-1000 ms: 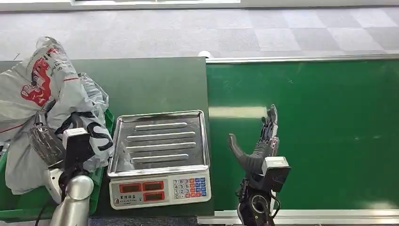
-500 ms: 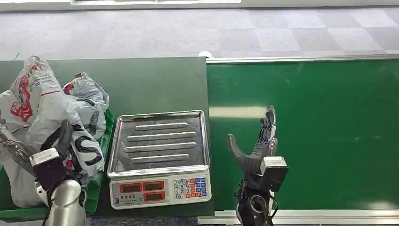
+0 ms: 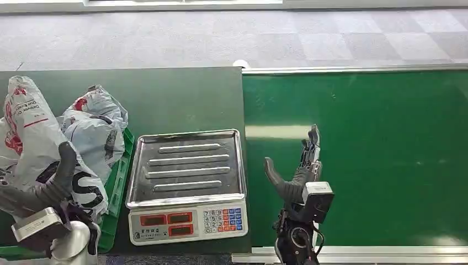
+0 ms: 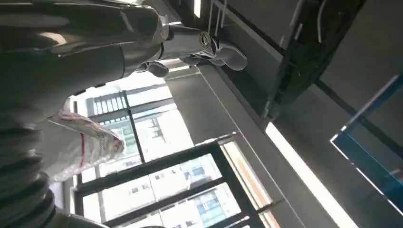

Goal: Moved the parcel from conveyor to table for the left to box.

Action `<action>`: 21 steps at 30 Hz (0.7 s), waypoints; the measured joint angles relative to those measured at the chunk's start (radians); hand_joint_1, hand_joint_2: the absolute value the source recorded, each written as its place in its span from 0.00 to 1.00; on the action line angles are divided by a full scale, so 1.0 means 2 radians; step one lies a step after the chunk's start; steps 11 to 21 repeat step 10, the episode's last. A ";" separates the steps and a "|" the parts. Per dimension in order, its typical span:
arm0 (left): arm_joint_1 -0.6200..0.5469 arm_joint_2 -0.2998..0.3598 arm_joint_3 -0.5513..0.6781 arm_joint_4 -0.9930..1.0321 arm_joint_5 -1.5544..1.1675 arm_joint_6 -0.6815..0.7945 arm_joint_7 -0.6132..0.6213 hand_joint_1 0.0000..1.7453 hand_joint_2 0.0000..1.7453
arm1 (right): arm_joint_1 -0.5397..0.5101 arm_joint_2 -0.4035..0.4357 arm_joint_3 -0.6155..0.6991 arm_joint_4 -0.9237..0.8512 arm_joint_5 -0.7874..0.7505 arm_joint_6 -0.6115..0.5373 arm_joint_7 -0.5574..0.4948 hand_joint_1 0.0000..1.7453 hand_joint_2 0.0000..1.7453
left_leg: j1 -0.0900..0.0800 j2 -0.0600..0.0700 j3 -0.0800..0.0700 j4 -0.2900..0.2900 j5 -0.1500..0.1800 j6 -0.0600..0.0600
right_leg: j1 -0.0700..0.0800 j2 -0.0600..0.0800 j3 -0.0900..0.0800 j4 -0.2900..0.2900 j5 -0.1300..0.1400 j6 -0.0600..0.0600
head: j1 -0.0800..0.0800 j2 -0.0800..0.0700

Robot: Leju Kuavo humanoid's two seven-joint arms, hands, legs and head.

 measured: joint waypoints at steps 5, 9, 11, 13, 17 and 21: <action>0.013 0.014 -0.108 0.012 0.001 -0.010 0.020 0.00 1.00 | -0.008 -0.001 0.000 0.006 0.020 -0.005 0.005 0.00 1.00 | 0.000 0.000 0.000 0.000 0.000 0.000 | 0.000 0.000 0.000 0.000 0.000 0.000 | 0.000 0.000; 0.038 0.020 -0.164 0.044 0.087 -0.114 0.047 0.00 1.00 | -0.006 -0.009 0.003 0.002 0.079 -0.012 0.026 0.00 1.00 | 0.000 0.000 0.000 0.000 0.000 0.000 | 0.000 0.000 0.000 0.000 0.000 0.000 | 0.000 0.000; 0.046 0.020 -0.171 0.054 0.105 -0.140 0.048 0.00 1.00 | -0.004 -0.013 0.003 -0.003 0.091 -0.013 0.034 0.00 1.00 | 0.000 0.000 0.000 0.000 0.000 0.000 | 0.000 0.000 0.000 0.000 0.000 0.000 | 0.000 0.000; 0.046 0.020 -0.171 0.054 0.105 -0.140 0.048 0.00 1.00 | -0.004 -0.013 0.003 -0.003 0.091 -0.013 0.034 0.00 1.00 | 0.000 0.000 0.000 0.000 0.000 0.000 | 0.000 0.000 0.000 0.000 0.000 0.000 | 0.000 0.000; 0.046 0.020 -0.171 0.054 0.105 -0.140 0.048 0.00 1.00 | -0.004 -0.013 0.003 -0.003 0.091 -0.013 0.034 0.00 1.00 | 0.000 0.000 0.000 0.000 0.000 0.000 | 0.000 0.000 0.000 0.000 0.000 0.000 | 0.000 0.000; 0.046 0.020 -0.171 0.054 0.105 -0.140 0.048 0.00 1.00 | -0.004 -0.013 0.003 -0.003 0.091 -0.013 0.034 0.00 1.00 | 0.000 0.000 0.000 0.000 0.000 0.000 | 0.000 0.000 0.000 0.000 0.000 0.000 | 0.000 0.000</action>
